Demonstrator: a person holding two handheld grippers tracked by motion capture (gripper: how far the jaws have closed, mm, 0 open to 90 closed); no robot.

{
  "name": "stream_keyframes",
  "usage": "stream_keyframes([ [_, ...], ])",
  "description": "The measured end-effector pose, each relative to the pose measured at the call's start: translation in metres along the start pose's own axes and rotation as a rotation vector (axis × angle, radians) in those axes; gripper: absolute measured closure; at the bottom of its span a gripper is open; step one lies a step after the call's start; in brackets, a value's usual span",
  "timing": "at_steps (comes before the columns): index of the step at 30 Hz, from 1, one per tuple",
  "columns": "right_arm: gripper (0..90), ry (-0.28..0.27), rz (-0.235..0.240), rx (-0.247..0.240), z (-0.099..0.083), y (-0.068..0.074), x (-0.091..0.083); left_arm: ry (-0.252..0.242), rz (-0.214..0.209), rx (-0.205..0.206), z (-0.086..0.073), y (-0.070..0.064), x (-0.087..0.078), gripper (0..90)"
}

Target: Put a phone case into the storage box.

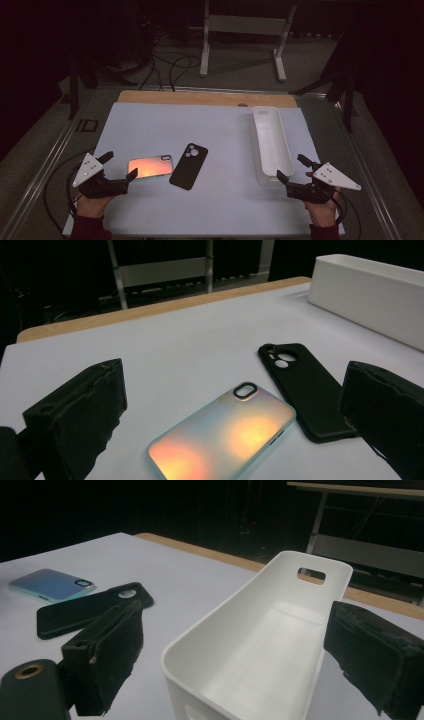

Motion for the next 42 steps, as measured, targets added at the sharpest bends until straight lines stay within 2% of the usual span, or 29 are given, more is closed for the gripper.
stream_keyframes([
  [5,8.5,-0.002,0.0,-0.001,0.001,0.0,-0.001,0.018,-0.007,0.007,-0.002,-0.002,0.002,0.0],
  [23,8.6,0.005,-0.007,-0.002,0.001,-0.002,-0.002,0.006,-0.003,-0.011,0.001,0.0,-0.001,0.4],
  [30,8.6,0.006,-0.007,-0.001,0.0,-0.003,-0.001,0.013,-0.011,0.002,0.003,-0.003,0.0,3.6],
  [35,8.6,0.01,-0.008,0.0,-0.001,-0.003,0.0,0.022,-0.01,0.008,0.004,-0.006,0.002,8.4],
  [38,8.7,0.011,-0.006,0.001,-0.001,-0.003,0.0,0.02,-0.033,0.016,0.005,-0.011,0.004,16.6],
  [42,8.7,0.009,-0.009,0.005,-0.001,-0.003,-0.001,0.024,-0.055,0.022,0.005,-0.014,0.005,22.9],
])
Point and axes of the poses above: each handheld gripper's, and its own axes: x roughly forward along the jaws, z roughly out of its top, y roughly to its left, the point moved 10 cm from there along x, roughly forward along the jaws, and after that the axes turned 7 degrees about x, right-handed, at the moved point
